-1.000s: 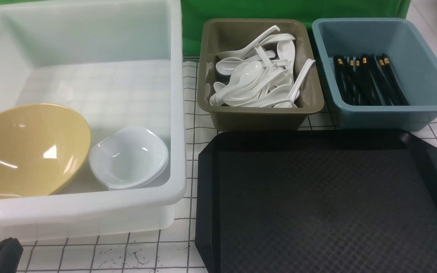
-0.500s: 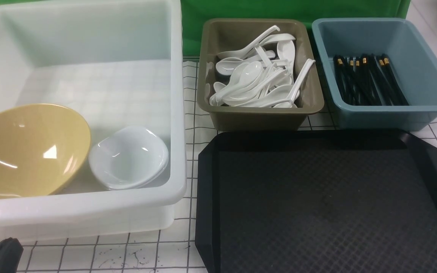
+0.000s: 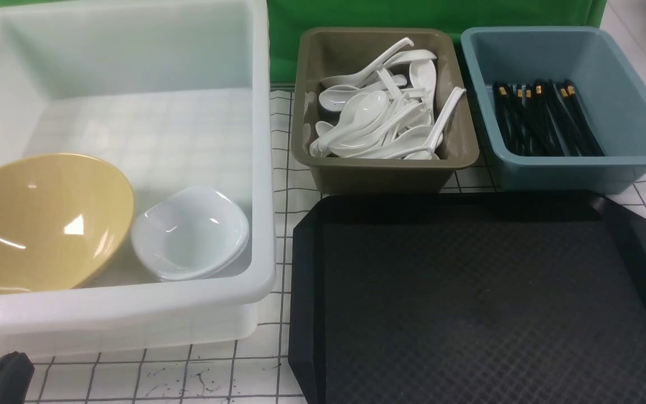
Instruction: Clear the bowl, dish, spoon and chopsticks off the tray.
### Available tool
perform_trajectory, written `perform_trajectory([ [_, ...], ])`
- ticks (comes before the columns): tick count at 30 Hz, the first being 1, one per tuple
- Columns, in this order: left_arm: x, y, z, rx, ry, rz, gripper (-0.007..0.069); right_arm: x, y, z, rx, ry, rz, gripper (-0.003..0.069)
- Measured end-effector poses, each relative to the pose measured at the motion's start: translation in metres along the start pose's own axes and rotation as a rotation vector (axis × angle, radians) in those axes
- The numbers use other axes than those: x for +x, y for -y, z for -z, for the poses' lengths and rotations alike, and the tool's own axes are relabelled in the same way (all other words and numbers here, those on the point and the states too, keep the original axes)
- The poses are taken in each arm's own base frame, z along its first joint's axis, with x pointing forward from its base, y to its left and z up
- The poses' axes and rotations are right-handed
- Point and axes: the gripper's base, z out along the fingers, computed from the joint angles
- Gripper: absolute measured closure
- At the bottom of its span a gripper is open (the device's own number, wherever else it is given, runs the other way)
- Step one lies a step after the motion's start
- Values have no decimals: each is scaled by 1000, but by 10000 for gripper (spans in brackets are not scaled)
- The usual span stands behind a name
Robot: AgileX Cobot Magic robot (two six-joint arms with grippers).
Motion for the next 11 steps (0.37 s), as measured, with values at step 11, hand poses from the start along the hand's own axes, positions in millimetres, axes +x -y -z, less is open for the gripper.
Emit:
perform_trajectory([
  [11, 0, 0, 0, 0, -1, 3, 636, 0, 0, 0, 0, 0, 0, 548],
])
